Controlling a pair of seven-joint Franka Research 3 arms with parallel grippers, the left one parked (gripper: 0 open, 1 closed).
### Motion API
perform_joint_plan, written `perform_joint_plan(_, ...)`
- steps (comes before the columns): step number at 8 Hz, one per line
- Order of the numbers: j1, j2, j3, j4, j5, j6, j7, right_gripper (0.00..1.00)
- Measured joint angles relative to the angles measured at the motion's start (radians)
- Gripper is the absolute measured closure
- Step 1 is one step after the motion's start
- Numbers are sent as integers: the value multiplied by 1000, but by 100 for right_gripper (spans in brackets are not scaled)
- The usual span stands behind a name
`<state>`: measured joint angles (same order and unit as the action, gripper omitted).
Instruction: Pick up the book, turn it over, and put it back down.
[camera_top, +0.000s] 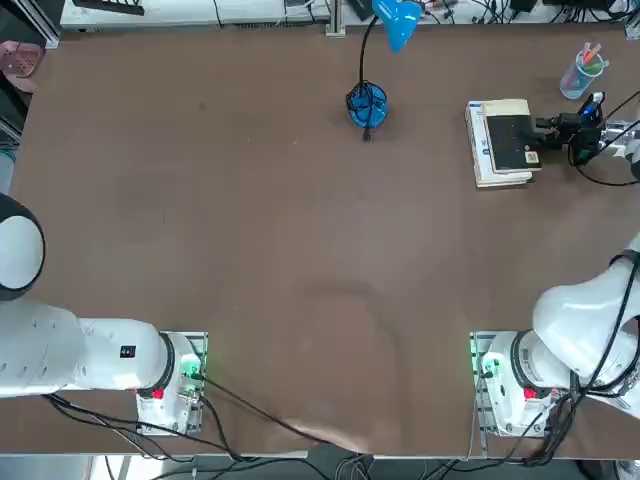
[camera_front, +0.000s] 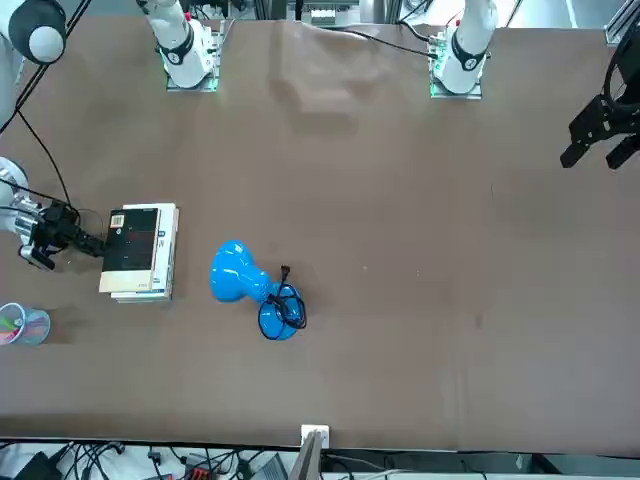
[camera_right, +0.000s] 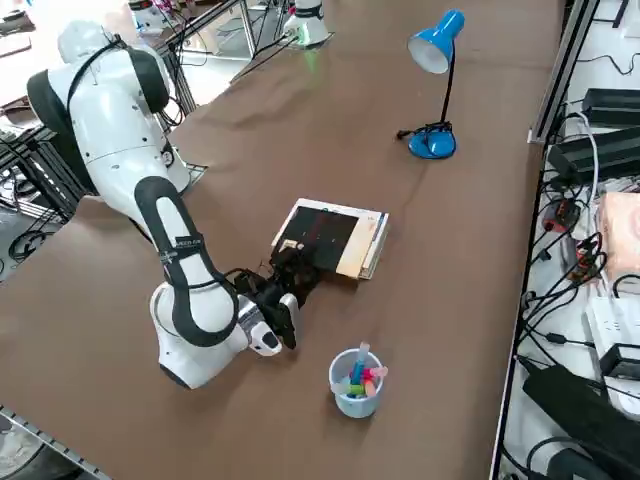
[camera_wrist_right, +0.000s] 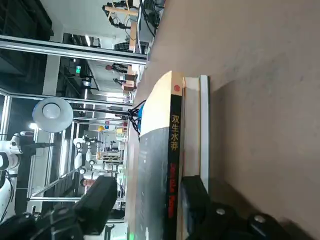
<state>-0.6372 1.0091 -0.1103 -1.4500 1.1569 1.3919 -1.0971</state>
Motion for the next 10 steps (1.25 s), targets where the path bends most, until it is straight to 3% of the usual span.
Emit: perform_joint_plan(10,-1,47,17,25,48,-38,123,30)
